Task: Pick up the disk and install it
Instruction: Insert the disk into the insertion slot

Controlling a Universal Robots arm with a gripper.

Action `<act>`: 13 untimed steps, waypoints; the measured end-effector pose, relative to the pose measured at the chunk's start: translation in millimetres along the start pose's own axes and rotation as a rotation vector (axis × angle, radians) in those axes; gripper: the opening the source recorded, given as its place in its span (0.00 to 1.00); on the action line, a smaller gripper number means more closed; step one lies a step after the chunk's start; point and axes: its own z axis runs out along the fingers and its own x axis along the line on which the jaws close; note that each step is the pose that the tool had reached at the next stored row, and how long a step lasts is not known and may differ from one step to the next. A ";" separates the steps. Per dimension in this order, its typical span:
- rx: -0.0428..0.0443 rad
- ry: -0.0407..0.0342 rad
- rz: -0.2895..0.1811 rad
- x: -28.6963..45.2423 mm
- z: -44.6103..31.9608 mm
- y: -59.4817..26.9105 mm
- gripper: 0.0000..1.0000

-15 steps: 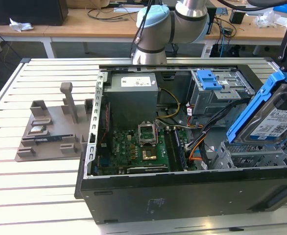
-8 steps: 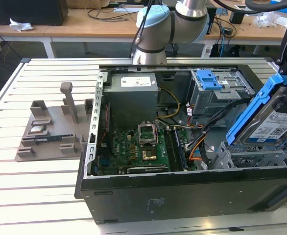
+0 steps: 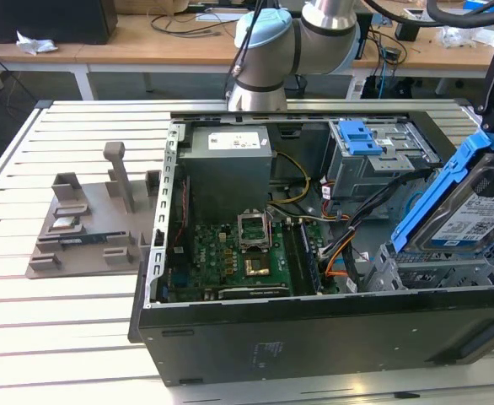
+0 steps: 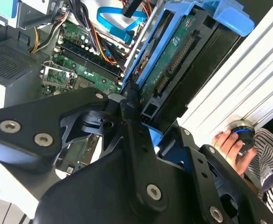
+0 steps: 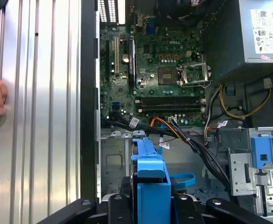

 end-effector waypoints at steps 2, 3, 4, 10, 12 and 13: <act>-0.0001 0.0001 0.000 0.1 2.7 -0.2 0.37; 0.0000 0.0001 0.000 0.1 3.7 0.0 0.37; 0.0000 0.0000 0.000 0.2 4.6 0.1 0.37; 0.0000 -0.0002 0.000 0.5 11.7 0.3 0.37; 0.0000 0.0000 0.000 0.7 16.8 0.1 0.37; 0.0000 0.0000 0.000 0.8 18.6 0.0 0.37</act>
